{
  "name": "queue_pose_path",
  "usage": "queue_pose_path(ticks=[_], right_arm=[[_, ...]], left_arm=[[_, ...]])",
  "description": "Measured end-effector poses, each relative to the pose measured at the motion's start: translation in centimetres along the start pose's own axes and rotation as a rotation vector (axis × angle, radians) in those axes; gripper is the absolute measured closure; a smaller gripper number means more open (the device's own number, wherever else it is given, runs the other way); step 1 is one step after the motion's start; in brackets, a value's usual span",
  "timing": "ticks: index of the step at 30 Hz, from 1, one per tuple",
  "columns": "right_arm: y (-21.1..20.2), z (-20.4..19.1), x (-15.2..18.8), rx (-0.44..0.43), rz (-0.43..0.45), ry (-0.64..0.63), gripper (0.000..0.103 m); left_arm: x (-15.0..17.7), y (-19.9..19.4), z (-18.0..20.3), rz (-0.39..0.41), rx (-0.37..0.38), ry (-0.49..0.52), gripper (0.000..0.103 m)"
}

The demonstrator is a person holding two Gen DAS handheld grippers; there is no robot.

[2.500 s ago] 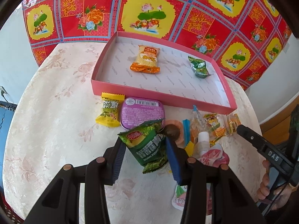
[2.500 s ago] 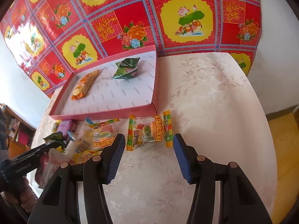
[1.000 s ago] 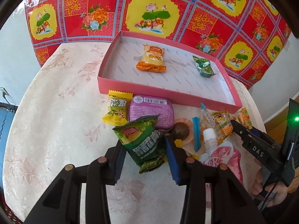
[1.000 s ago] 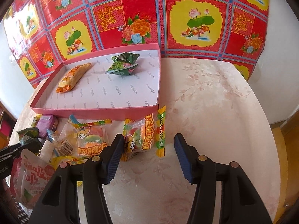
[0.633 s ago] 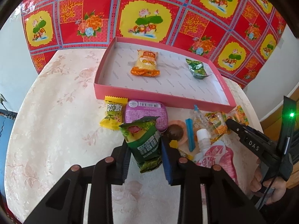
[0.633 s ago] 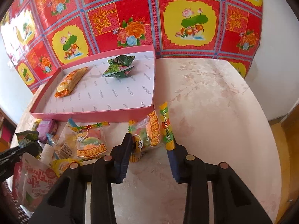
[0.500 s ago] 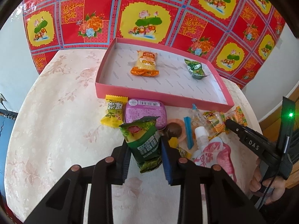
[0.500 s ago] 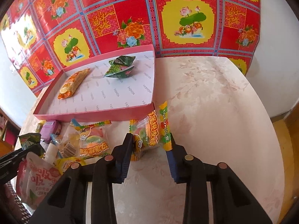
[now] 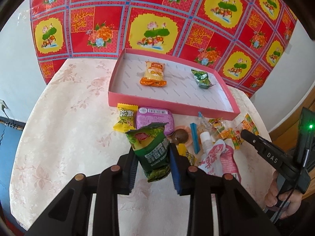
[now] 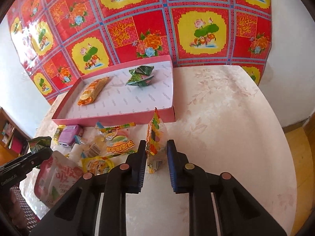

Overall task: Organize snacks
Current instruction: 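Carry the green bag into the pink tray and release while the right tool drops the candy pack there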

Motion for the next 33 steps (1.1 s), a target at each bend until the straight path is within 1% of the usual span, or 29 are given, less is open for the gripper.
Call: queue_pose_path(ticks=[7, 13, 20, 25, 28, 33], right_arm=[[-1.6, -0.7, -1.1, -0.018, 0.034, -0.015, 0.082], [-2.3, -1.0, -2.7, -0.031, 0.05, -0.018, 0.082], [-2.9, -1.4, -4.8, -0.032, 0.06, -0.057, 0.082], [-3.3, -1.9, -6.8, -0.035, 0.078, -0.086, 0.082], [-3.1, -2.1, -8.0, -0.035, 0.086, -0.098, 0.082], [-2.2, -2.2, -9.2, -0.04, 0.078, -0.093, 0.082]], left_arm=[[-0.9, -0.9, -0.1, 0.027, 0.006, 0.002, 0.072], [-2.7, -1.5, -0.1, 0.063, 0.011, 0.003, 0.072], [-5.8, -1.9, 0.1, 0.094, 0.013, 0.009, 0.072], [-8.0, -2.0, 0.5, 0.126, 0.002, 0.036, 0.072], [-8.9, -1.8, 0.7, 0.133, 0.001, 0.043, 0.072], [-9.9, -0.6, 0.9, 0.122, -0.002, 0.043, 0.072]])
Point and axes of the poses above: each gripper's, at about its wrist camera, not at the fingertips, and y roughly the way its jaws point, z to its right, x to its underside, the point moved 8 cm from there along y, roughly the way its jaws point, and after that the axes turned 6 degrees about -y, right-handed, at the moved point
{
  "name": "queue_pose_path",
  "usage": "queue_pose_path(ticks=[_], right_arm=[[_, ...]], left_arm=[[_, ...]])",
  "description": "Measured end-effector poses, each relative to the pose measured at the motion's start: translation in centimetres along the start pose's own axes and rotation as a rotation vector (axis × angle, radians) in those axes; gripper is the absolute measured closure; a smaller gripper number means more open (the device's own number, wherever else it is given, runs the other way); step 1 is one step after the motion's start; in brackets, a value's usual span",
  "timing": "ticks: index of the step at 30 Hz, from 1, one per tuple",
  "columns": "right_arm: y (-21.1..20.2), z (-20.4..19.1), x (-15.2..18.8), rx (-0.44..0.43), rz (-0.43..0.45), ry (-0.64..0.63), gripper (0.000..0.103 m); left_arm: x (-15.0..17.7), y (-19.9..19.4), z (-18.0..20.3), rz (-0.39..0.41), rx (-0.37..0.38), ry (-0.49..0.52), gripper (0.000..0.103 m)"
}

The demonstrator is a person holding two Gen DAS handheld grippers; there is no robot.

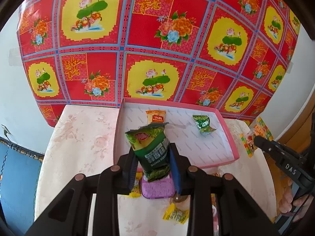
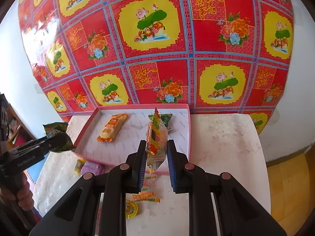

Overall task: Organize snacks
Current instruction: 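Carry the green bag into the pink tray and release while the right tool drops the candy pack there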

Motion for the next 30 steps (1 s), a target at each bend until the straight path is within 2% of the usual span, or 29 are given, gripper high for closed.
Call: queue_pose_path(ticks=[20, 30], right_arm=[[6.0, 1.0, 1.5, -0.032, -0.105, 0.042, 0.082], [8.5, 0.7, 2.0, -0.055, -0.132, 0.06, 0.082]], left_arm=[[1.7, 6.7, -0.4, -0.126, -0.028, -0.007, 0.072], [1.6, 9.5, -0.4, -0.149, -0.038, -0.016, 0.073]])
Point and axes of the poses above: each gripper's, at about its wrist camera, not at the fingertips, and y roughly the way its jaws point, z to its right, x to its underside, the point moved 8 cm from there along y, roughly the way its jaws point, and after that the axes turned 6 degrees about -y, right-handed, at the moved point
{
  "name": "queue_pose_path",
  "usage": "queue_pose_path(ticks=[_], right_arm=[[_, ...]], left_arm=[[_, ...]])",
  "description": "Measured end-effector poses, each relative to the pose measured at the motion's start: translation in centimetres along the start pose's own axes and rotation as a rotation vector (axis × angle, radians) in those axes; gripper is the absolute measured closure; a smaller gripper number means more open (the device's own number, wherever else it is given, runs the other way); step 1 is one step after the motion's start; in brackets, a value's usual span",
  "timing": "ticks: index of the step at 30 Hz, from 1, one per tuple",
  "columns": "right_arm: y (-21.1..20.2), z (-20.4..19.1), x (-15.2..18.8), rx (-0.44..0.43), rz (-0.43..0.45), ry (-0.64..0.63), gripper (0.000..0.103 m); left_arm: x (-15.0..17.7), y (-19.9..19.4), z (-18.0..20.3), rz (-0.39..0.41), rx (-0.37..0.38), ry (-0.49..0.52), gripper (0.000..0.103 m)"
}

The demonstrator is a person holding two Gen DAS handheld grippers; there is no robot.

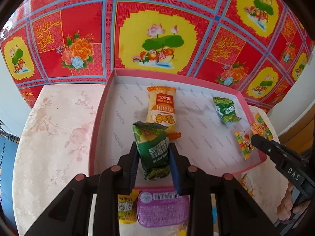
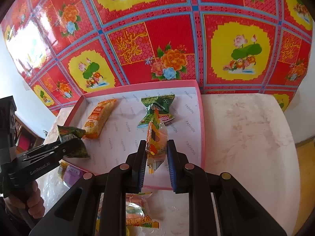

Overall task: Organize snacks
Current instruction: 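Carry the green bag into the pink tray and release while the right tool drops the candy pack there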

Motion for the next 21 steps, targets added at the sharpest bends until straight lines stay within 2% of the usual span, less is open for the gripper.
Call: queue_pose_path(ticks=[21], right_arm=[[3.0, 0.6, -0.4, -0.014, -0.026, 0.03, 0.082]], left_arm=[[-1.8, 2.2, 0.5, 0.01, 0.021, 0.014, 0.071]])
Point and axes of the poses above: each gripper's, at about its wrist camera, not at the fingertips, and y roughly the way its jaws point, z to its right, x to its underside, the point moved 8 cm from there along y, roughly the way its jaws point, and after that the axes turned 6 degrees about -y, right-handed, at the moved point
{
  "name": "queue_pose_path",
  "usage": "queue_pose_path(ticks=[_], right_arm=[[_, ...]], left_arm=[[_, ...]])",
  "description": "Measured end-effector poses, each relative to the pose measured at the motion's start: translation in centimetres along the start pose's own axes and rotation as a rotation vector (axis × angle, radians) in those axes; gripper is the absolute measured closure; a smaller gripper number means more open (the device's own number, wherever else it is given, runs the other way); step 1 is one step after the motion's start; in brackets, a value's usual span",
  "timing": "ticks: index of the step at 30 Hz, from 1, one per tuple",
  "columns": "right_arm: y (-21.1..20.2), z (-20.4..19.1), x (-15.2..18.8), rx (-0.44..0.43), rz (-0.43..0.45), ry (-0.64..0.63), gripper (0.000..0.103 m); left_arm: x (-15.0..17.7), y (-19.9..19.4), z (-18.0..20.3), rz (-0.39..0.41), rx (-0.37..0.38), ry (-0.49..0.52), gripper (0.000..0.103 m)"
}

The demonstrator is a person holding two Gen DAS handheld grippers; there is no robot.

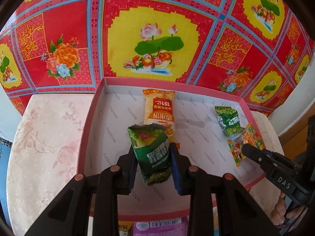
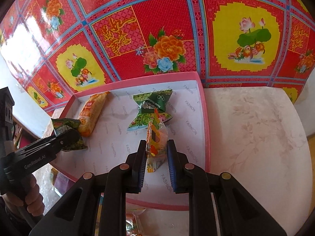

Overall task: Organize snacks
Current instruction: 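Carry the green bag into the pink tray and release while the right tool drops the candy pack there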

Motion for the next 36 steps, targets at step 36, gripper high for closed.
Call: queue_pose_path(ticks=[36], right_arm=[[-6.1, -1.2, 0.2, -0.024, 0.088, -0.022, 0.068]], left_arm=[[0.4, -5.8, 0.8, 0.085, 0.004, 0.01, 0.056]])
Point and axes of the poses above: each gripper's, at about its wrist camera, not at the fingertips, and y roughly the way its jaws point, z to its right, x to its underside, the point moved 8 cm from there along y, roughly the way its jaws point, and after that the axes turned 6 degrees about -y, right-handed, at the moved point
